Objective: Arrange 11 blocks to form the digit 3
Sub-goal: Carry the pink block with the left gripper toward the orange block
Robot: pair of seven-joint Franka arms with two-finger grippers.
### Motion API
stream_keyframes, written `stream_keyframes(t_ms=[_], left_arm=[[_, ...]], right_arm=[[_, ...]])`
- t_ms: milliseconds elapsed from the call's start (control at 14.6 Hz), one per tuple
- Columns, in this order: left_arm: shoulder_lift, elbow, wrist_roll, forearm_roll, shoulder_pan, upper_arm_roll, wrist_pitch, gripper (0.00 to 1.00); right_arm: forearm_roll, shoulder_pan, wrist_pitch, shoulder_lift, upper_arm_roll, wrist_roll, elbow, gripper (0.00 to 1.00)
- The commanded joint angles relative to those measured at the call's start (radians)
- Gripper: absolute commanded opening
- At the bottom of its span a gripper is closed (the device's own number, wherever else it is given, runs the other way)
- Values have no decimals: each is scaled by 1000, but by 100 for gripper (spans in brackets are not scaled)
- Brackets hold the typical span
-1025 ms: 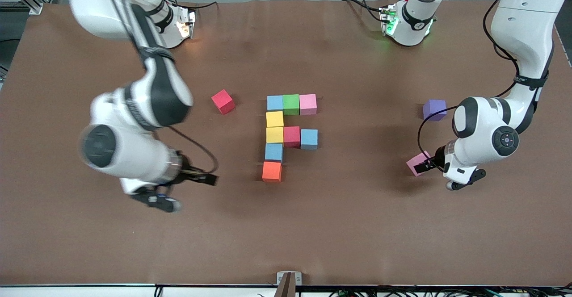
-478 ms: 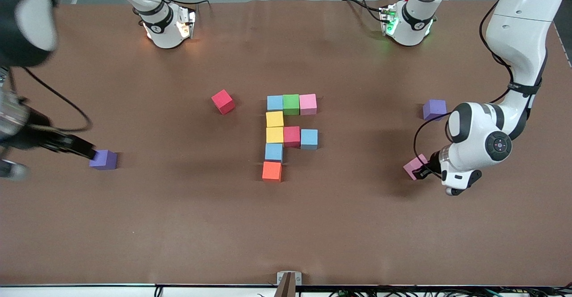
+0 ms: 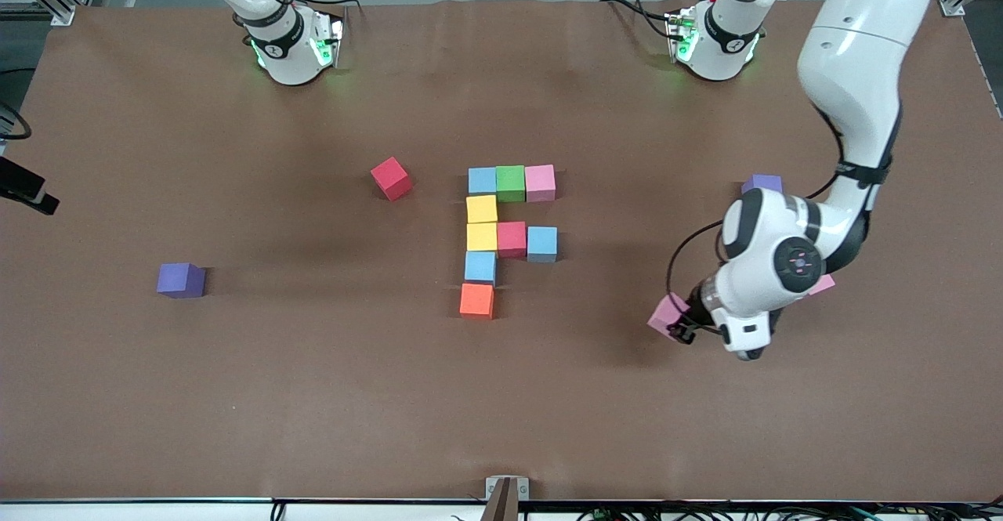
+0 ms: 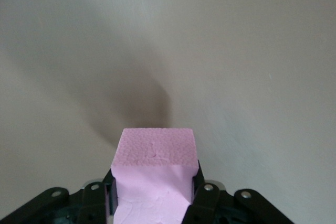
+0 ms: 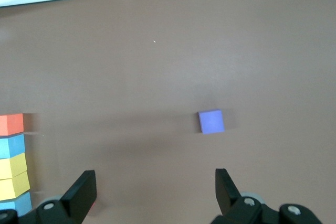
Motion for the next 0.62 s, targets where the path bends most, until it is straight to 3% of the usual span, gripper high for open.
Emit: stream_keyframes(t_ms=[0, 342, 547], left_arm=[[101, 174, -226, -7, -84, 4, -64, 22], [207, 333, -538, -8, -239, 7, -58, 16], [249, 385, -609, -13, -273, 2, -31, 16]], right_arm=[[-18, -13, 42, -60, 20, -6, -94, 100], [-50, 15, 35, -72, 29, -6, -92, 100], [-50, 16, 36, -85, 29, -6, -101, 100]])
